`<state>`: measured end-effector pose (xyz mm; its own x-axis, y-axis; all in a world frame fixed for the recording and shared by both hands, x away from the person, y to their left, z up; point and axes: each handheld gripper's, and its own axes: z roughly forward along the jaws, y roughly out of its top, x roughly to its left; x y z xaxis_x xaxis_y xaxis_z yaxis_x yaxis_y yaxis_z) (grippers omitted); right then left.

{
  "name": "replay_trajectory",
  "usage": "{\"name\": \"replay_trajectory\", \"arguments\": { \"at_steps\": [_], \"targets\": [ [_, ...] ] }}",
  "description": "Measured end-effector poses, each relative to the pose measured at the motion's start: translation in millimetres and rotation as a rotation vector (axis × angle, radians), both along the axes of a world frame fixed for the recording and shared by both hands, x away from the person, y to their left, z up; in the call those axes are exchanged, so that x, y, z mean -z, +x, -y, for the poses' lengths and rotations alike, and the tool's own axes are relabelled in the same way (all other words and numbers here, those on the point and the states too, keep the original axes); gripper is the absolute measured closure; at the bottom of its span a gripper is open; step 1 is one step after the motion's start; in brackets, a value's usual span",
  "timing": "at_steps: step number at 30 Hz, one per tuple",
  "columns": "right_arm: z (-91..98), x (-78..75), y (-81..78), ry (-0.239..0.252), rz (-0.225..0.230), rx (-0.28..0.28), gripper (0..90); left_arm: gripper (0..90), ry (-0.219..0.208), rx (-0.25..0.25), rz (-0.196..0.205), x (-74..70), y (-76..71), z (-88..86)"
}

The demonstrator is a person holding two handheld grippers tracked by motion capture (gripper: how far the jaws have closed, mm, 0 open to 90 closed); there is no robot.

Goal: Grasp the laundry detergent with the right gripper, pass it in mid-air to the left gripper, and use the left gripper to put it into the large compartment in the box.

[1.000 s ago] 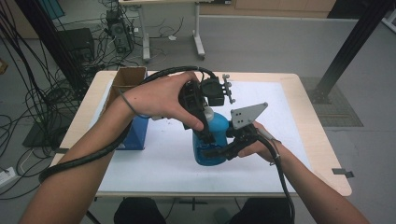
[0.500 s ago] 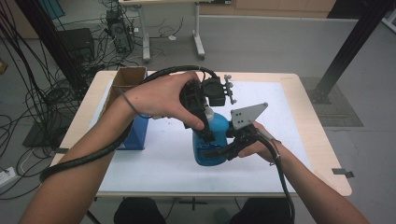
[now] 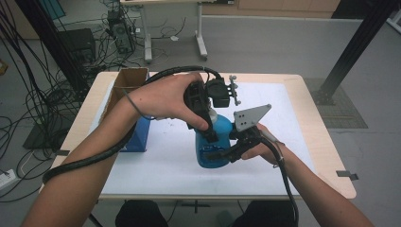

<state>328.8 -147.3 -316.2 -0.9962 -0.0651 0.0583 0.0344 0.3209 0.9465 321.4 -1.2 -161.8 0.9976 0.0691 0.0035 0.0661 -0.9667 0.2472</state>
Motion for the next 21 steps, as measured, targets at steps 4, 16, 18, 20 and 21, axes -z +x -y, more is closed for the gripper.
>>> {"name": "replay_trajectory", "arguments": {
  "at_steps": [4, 16, 18, 20, 21],
  "targets": [
    [-0.1, 0.0, 0.4, -0.004, 0.004, 0.000, 43.4, 37.5, 0.015, -0.007, 0.001, 0.2, -0.4, 1.1],
    [0.5, 0.8, 0.4, -0.002, 0.006, 0.000, 43.4, 37.5, -0.002, 0.002, 0.008, 1.0, -0.4, 1.4],
    [1.0, 0.5, 0.6, -0.001, 0.006, 0.002, 43.4, 37.6, -0.005, 0.004, 0.012, 0.7, -0.4, 1.7],
    [1.4, 0.2, 0.6, 0.000, 0.007, 0.003, 43.4, 37.5, -0.002, 0.004, 0.011, 0.5, -0.4, 2.1],
    [1.5, 0.2, 0.6, -0.001, 0.007, 0.002, 43.4, 37.5, 0.000, 0.005, 0.012, 0.4, -0.5, 2.4]
  ]
}}
